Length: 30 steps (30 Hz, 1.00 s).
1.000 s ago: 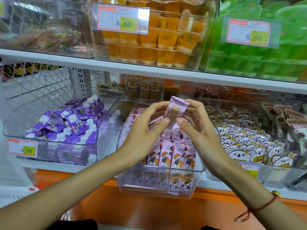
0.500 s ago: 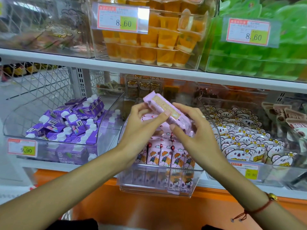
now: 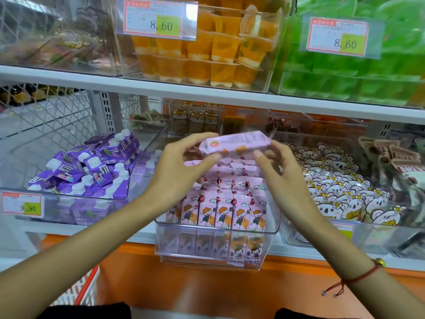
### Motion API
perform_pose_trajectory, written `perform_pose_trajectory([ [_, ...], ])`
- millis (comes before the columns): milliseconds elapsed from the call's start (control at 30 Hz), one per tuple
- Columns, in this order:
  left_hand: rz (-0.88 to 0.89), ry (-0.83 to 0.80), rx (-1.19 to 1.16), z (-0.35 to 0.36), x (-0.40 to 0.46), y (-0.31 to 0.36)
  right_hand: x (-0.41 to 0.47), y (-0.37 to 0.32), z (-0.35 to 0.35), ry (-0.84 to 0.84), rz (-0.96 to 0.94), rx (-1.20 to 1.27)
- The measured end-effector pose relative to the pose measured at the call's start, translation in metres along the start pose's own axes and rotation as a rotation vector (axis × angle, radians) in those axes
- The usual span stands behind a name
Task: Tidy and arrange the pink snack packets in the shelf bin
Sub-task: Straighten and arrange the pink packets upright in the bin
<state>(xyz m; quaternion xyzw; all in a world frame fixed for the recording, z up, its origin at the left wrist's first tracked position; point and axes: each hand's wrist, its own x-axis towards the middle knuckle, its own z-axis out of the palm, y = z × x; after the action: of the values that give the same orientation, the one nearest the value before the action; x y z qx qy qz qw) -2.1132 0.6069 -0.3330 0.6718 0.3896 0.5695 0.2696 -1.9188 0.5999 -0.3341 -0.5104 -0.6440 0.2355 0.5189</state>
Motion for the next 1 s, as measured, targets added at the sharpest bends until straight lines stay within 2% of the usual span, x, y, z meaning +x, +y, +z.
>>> perform_pose_trajectory([
  [67,-0.034,0.081,0.051,-0.001,0.012,-0.007,0.001,0.009,-0.004,0.050,-0.106,-0.304],
  [133,-0.062,0.114,0.144,0.002,0.027,-0.014,0.001,0.017,-0.008,0.041,-0.105,-0.404],
  [233,-0.028,0.081,0.323,0.013,0.052,-0.022,0.001,0.024,-0.011,-0.022,-0.009,-0.344],
  [433,-0.035,-0.035,0.753,0.050,0.087,-0.041,-0.004,0.028,-0.015,-0.095,-0.025,-0.319],
  [700,0.143,-0.251,1.223,0.063,0.095,-0.040,-0.002,0.032,-0.017,-0.124,-0.024,-0.337],
  [833,0.099,-0.334,1.288,0.050,0.106,-0.030,0.000,0.033,-0.020,-0.162,-0.025,-0.338],
  [1000,0.064,-0.452,1.096,0.058,0.127,-0.023,-0.001,0.033,-0.022,-0.163,-0.024,-0.330],
])
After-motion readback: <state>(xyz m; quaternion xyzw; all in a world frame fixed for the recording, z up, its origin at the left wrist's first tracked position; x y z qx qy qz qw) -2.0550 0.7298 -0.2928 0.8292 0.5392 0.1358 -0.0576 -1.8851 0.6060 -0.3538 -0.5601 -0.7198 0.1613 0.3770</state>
